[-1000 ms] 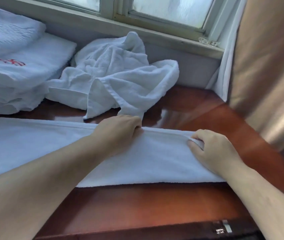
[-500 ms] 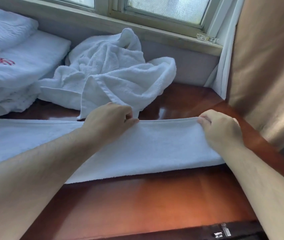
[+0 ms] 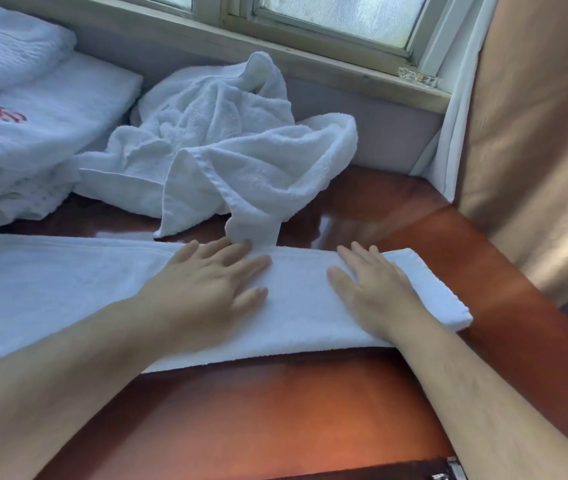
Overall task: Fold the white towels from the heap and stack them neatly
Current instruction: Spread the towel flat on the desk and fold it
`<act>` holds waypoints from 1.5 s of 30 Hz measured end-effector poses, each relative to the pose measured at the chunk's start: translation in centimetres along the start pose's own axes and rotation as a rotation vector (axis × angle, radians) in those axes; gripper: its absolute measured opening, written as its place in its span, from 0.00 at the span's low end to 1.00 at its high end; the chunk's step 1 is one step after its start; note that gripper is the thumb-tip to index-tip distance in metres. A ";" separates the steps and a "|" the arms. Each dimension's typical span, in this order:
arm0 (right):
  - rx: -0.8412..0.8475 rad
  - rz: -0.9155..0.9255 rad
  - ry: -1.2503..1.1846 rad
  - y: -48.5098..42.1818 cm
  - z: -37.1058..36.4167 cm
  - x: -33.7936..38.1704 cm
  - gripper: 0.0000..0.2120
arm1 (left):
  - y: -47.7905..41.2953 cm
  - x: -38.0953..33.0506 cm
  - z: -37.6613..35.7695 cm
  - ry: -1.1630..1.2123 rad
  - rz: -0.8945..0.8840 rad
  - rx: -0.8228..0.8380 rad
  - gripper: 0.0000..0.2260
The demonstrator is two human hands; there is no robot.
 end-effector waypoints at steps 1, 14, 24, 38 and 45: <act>0.027 -0.012 0.027 -0.1 -0.2 -0.3 0.31 | 0.0 0.7 -0.3 -0.005 0.014 0.031 0.30; -0.098 -0.388 0.096 3.5 1.9 -6.0 0.28 | 1.0 7.6 0.0 -0.015 0.161 0.011 0.39; -0.576 -0.714 -0.367 12.6 4.4 -9.9 0.31 | 1.5 2.5 1.6 -0.027 -0.034 -0.153 0.26; -0.354 -0.748 -1.346 13.0 2.3 -8.4 0.16 | 3.2 -5.9 -1.7 -0.078 -0.274 0.015 0.36; -0.455 -0.729 -1.472 10.1 1.8 -5.5 0.04 | 3.8 -5.9 -2.0 -0.056 -0.291 0.041 0.37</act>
Point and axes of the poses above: each hand's wrist, its own y-axis away from the middle knuckle, its own z-axis out of the back of the hand, x = y × z, the point moved 9 cm from there along -y, towards the middle knuckle, and after that the axes turned 3 degrees about z, right-handed, at the moved point
